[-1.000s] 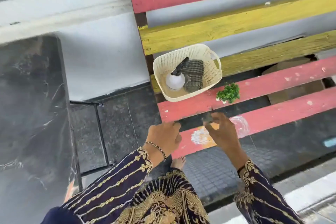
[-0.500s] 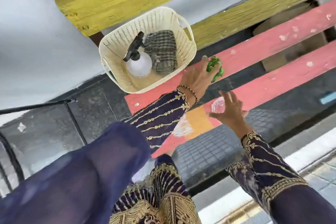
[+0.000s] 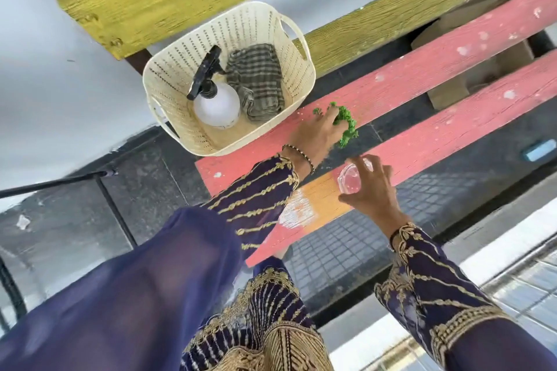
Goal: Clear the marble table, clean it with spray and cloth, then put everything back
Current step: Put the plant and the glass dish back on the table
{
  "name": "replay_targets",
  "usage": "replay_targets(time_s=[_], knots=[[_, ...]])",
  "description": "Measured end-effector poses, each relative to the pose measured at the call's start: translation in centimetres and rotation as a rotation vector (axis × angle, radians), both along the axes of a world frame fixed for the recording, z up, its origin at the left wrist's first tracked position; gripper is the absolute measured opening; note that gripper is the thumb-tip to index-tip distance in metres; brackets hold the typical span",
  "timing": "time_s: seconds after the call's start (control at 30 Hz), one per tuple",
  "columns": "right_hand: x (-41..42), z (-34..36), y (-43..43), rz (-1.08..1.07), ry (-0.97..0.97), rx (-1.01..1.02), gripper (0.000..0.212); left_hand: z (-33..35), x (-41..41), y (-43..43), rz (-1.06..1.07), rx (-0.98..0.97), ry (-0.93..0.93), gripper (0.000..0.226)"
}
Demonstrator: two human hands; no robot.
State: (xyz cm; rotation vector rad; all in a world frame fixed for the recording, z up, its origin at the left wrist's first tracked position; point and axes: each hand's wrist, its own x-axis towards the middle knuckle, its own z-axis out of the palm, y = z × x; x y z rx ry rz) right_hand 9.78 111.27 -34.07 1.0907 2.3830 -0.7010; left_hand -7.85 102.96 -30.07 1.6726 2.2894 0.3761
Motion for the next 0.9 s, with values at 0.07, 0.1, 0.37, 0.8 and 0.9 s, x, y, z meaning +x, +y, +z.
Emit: replay_targets(time_s=[0.07, 0.1, 0.37, 0.8, 0.9], knots=[[-0.2, 1.4, -2.1, -0.005, 0.016, -0.006, 0.091, 1.6, 0.9, -2.9, 0.045, 0.016, -0.031, 0.023], [-0.3, 2.1, -3.1, -0.007, 0.026, -0.008, 0.090, 2.2, 1.2, -4.4, 0.076, 0.016, -0.049, 0.023], [-2.5, 10.5, -16.0, 0.158, 0.126, 0.018, 0.088, 10.9, 2.5, -20.9, 0.243, -0.120, -0.053, 0.028], [-10.4, 28.4, -44.8, 0.499, 0.372, 0.040, 0.096, 28.6, 0.5, -53.6, 0.601, 0.034, 0.175, 0.030], [-12.5, 31.1, -50.3, 0.563, 0.438, 0.022, 0.098, 31.5, -0.2, -59.7, 0.721, 0.038, 0.171, 0.032]])
